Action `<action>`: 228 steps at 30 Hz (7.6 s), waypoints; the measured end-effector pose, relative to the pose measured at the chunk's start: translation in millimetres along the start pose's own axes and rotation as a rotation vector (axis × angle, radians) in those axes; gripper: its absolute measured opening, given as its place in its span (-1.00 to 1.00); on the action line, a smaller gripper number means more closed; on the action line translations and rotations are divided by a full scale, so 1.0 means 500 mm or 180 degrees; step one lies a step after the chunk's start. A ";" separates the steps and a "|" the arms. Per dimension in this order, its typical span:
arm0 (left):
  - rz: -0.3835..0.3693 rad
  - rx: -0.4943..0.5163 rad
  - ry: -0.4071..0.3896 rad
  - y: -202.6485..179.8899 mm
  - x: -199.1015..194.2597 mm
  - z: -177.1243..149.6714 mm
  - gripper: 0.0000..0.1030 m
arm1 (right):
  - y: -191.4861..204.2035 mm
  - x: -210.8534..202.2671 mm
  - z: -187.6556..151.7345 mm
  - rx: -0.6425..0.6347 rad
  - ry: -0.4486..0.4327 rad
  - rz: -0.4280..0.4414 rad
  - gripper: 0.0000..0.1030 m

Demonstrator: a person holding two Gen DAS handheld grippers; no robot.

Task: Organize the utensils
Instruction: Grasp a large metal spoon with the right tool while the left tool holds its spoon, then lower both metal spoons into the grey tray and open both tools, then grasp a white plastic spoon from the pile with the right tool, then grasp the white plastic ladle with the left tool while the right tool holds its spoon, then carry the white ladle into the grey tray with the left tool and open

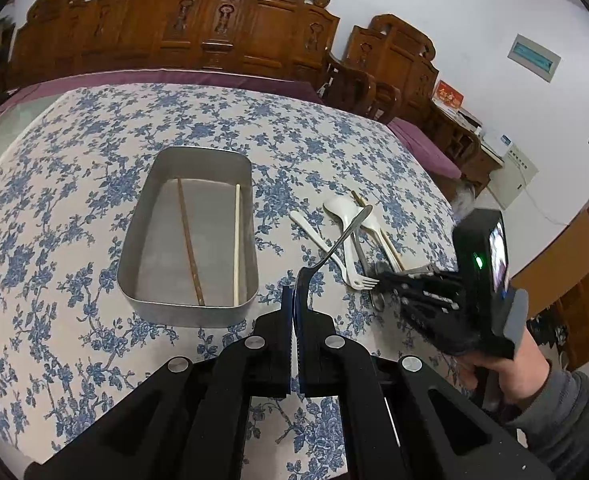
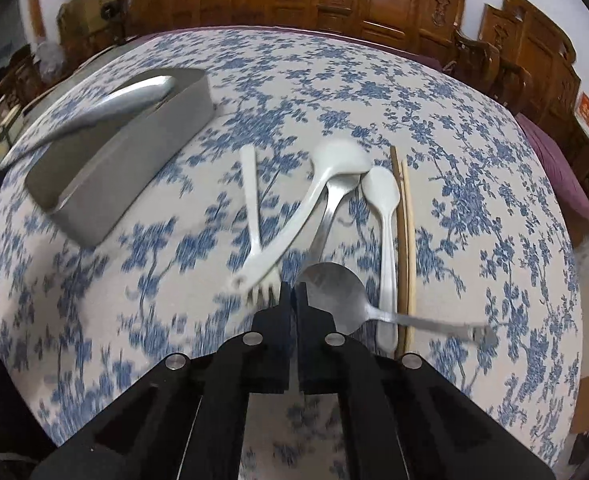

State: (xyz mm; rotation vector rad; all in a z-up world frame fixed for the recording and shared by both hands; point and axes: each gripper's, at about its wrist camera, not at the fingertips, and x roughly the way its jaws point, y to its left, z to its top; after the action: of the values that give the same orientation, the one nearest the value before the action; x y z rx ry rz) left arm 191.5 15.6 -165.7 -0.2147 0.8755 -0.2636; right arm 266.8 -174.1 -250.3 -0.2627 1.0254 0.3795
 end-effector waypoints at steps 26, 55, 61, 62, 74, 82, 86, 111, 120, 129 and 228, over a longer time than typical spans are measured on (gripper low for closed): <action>-0.0141 0.0087 0.0004 -0.045 -0.002 -0.012 -0.99 | -0.158 -0.074 -0.107 0.0826 -0.0045 0.0276 -0.37; -0.0181 0.0033 -0.0016 -0.020 -0.010 -0.023 -0.99 | -0.195 -0.019 -0.070 0.1351 0.0057 -0.0116 -0.96; -0.0139 0.0023 -0.0066 -0.013 -0.017 -0.019 -0.99 | -0.182 -0.054 -0.058 0.1123 -0.0035 -0.0175 -0.96; -0.0134 0.0011 -0.0080 -0.010 -0.019 -0.016 -0.99 | -0.179 -0.058 -0.055 0.1093 -0.0050 -0.0177 -0.96; 0.0140 -0.0229 -0.0307 0.089 -0.029 0.028 -0.99 | -0.069 -0.129 0.053 0.0652 -0.0376 0.0060 -0.96; 0.0477 -0.0219 -0.0356 0.148 0.005 0.060 -0.99 | 0.038 -0.121 0.138 0.0413 -0.0471 0.0369 -0.96; 0.0561 -0.0200 -0.0342 0.169 0.031 0.071 -0.98 | 0.088 -0.106 0.173 0.0342 -0.0489 0.0540 -0.96; 0.0605 0.0020 -0.0416 0.186 0.031 0.085 -0.94 | 0.219 0.005 0.275 0.0360 -0.0391 0.0839 -0.95; 0.0704 0.0112 -0.0417 0.202 0.014 0.081 -0.94 | 0.268 0.067 0.277 0.0336 -0.0274 0.0831 -0.95; 0.0724 0.0165 -0.0333 0.201 0.027 0.071 -0.94 | 0.259 0.069 0.263 0.0207 -0.0269 0.0853 -0.89; 0.0555 0.1014 0.0833 -0.204 0.457 0.114 -0.84 | -0.211 -0.167 -0.054 0.0649 -0.0513 0.0342 -0.83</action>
State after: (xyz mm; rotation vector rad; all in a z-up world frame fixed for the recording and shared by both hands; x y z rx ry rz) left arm 361.4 -148.3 -266.1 0.1962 1.0897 -0.2679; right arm 252.2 -295.3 -187.6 0.0066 0.9136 0.3836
